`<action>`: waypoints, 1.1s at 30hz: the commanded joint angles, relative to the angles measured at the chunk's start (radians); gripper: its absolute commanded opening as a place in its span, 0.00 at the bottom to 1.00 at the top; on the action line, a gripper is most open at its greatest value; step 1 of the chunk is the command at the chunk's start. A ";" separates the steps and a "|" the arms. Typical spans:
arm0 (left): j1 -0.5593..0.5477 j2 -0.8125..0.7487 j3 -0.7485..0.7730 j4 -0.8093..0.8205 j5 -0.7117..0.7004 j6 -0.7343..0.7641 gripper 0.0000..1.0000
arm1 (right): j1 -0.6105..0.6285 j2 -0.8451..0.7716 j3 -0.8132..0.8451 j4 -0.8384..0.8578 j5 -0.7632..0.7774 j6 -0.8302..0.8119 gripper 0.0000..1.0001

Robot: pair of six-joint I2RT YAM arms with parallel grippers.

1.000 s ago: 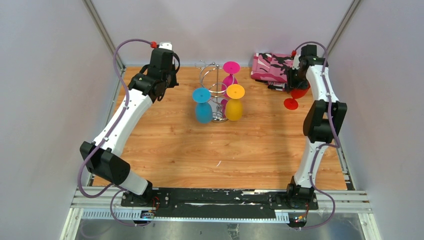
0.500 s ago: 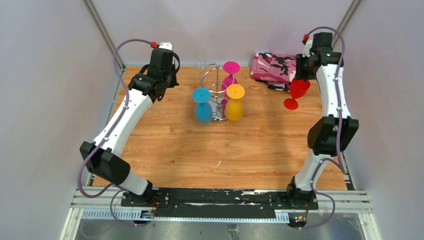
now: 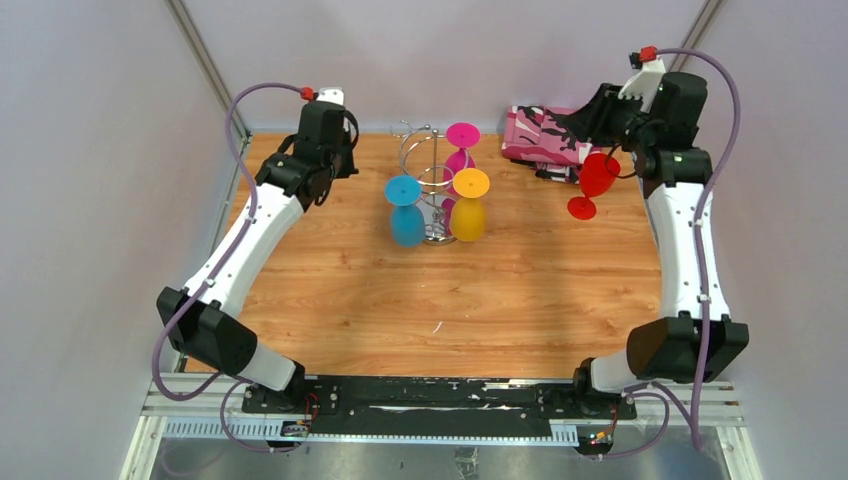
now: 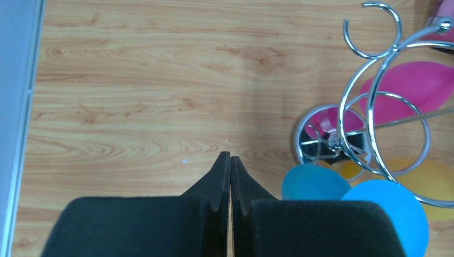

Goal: Take the wine glass off the wine glass rack

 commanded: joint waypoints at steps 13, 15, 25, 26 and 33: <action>-0.005 -0.390 -0.477 0.743 0.480 -0.046 0.07 | 0.113 0.214 -0.230 0.716 -0.508 0.577 0.40; -0.005 -0.390 -0.482 0.737 0.460 -0.040 0.07 | 0.141 0.263 -0.200 0.704 -0.499 0.576 0.39; -0.005 -0.410 -0.471 0.682 0.386 0.015 0.06 | 0.201 0.450 -0.073 0.574 -0.428 0.506 0.36; -0.005 -0.412 -0.471 0.682 0.380 0.017 0.06 | 0.202 0.459 -0.068 0.570 -0.425 0.505 0.36; -0.005 -0.420 -0.467 0.647 0.357 0.034 0.06 | 0.212 0.507 -0.035 0.587 -0.423 0.527 0.36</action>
